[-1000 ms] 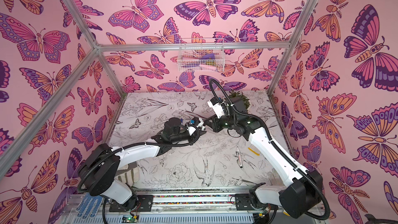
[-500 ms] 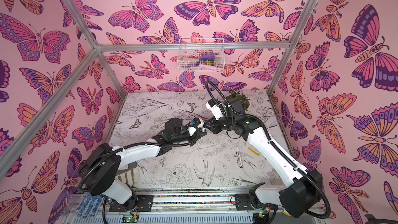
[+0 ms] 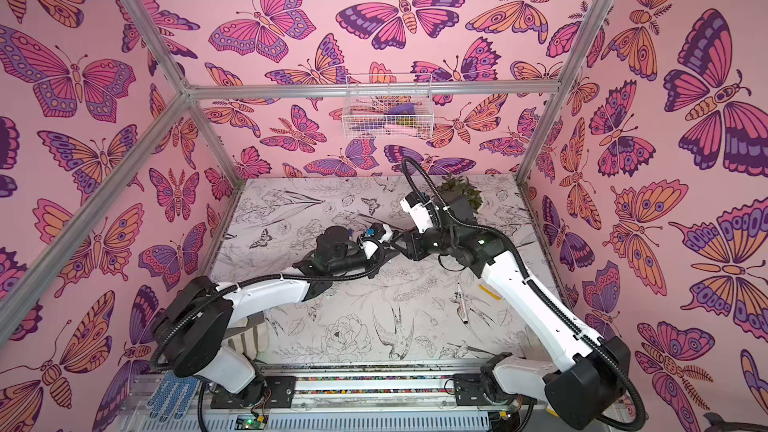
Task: Insert the pens into the pen caps
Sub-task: 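Press the black cap down onto the marker tip with the right gripper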
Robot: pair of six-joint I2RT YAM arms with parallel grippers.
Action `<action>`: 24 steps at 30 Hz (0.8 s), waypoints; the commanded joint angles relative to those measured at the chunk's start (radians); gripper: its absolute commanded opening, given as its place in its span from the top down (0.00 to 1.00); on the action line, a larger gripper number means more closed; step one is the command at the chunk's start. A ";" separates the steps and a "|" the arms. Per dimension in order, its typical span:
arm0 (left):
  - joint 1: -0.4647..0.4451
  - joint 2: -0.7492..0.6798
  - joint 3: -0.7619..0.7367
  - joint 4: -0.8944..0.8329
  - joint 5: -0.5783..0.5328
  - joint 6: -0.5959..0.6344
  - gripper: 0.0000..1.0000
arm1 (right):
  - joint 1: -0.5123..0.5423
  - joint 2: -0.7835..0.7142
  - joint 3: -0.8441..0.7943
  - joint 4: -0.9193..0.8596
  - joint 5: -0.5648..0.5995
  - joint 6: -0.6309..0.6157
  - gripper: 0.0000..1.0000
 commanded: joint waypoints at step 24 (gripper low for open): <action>0.004 0.035 0.002 0.084 0.081 -0.105 1.00 | -0.009 0.102 0.029 0.145 -0.060 0.084 0.67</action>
